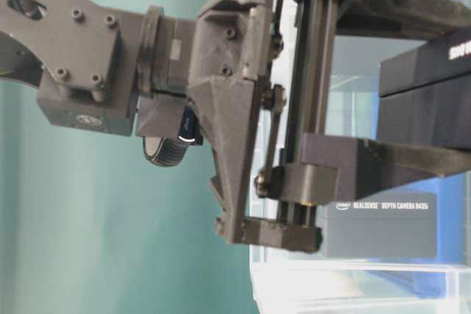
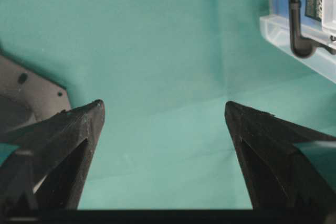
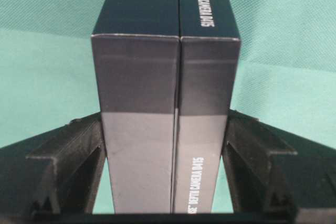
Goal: Take out the box from the case.
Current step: 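Lower the black box onto the table and open the right gripper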
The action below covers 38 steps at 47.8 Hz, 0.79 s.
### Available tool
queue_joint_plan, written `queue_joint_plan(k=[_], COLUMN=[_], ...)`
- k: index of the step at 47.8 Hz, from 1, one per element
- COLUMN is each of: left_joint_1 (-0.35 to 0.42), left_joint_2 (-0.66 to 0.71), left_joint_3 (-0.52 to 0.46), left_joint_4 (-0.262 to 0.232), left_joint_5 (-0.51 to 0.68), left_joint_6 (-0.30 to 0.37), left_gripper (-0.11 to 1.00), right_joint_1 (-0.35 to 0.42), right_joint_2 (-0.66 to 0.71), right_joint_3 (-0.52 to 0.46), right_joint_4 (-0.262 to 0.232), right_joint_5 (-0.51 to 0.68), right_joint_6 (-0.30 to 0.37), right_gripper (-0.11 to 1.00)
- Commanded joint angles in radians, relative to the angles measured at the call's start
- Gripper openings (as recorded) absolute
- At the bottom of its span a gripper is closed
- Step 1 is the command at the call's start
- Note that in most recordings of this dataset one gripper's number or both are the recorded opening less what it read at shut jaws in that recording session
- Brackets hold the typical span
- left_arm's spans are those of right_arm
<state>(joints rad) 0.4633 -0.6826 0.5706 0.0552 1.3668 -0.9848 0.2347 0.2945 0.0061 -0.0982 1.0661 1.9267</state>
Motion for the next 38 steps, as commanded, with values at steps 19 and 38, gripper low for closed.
queue_joint_plan(k=[19, 38], left_joint_1=[0.005, 0.005], left_joint_2=[-0.005, -0.006], left_joint_3=[-0.006, -0.006], left_joint_4=[0.003, 0.003], left_joint_5=[-0.003, -0.003], left_joint_6=[0.002, 0.003], left_gripper=[0.95, 0.95], right_joint_1=[0.006, 0.006], right_joint_2=[-0.023, -0.023], right_joint_3=[-0.011, -0.02], right_joint_4=[-0.017, -0.028], right_joint_5=[-0.011, 0.012], right_joint_6=[-0.003, 0.017], right_gripper=[0.68, 0.72])
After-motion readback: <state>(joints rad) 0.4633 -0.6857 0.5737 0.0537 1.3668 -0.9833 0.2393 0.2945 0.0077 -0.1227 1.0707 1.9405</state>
